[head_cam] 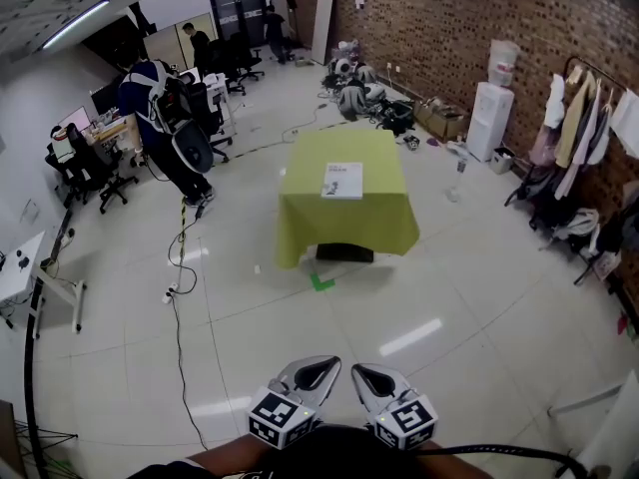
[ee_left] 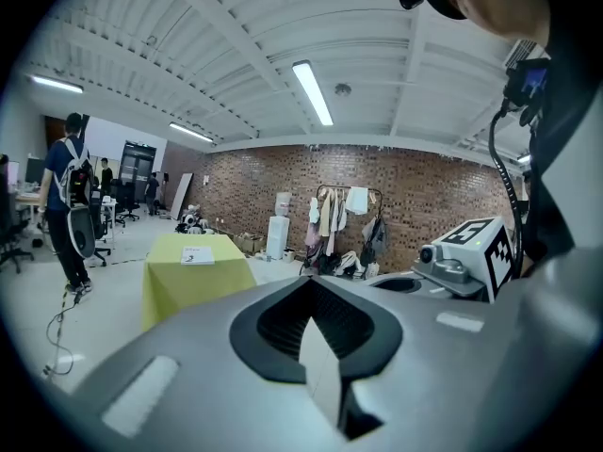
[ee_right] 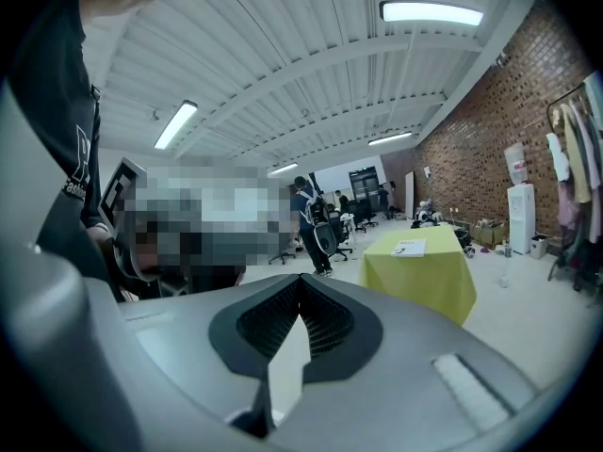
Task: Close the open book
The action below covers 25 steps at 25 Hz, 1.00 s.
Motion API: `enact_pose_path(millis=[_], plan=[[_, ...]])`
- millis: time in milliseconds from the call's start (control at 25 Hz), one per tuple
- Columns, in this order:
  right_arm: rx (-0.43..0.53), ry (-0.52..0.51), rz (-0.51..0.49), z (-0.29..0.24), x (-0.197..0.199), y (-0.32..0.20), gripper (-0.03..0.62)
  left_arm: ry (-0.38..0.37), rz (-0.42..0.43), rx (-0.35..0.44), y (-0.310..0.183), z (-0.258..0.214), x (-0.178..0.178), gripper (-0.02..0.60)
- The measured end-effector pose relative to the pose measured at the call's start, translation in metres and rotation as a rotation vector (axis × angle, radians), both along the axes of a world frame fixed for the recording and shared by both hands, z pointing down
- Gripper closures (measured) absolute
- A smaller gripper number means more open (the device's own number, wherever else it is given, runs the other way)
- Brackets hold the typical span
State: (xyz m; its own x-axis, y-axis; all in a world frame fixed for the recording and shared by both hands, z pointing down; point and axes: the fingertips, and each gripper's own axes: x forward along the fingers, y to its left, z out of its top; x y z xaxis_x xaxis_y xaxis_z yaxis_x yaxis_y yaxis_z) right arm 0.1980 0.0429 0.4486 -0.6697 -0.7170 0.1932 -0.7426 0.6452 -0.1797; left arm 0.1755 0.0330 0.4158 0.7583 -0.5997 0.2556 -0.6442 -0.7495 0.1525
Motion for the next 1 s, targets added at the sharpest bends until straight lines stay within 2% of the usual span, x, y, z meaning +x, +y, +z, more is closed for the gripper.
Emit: enact_pose_path(millis=[400, 1000], plan=[[-0.008, 0.017, 0.062, 0.002, -0.022, -0.060, 0.586, 0.019, 0.051, 0.000, -0.063, 0.002, -0.024, 0.574], [-0.020, 0.083, 0.122, -0.006, -0.102, -0.165, 0.586, 0.091, 0.107, -0.032, -0.171, -0.004, -0.106, 0.574]])
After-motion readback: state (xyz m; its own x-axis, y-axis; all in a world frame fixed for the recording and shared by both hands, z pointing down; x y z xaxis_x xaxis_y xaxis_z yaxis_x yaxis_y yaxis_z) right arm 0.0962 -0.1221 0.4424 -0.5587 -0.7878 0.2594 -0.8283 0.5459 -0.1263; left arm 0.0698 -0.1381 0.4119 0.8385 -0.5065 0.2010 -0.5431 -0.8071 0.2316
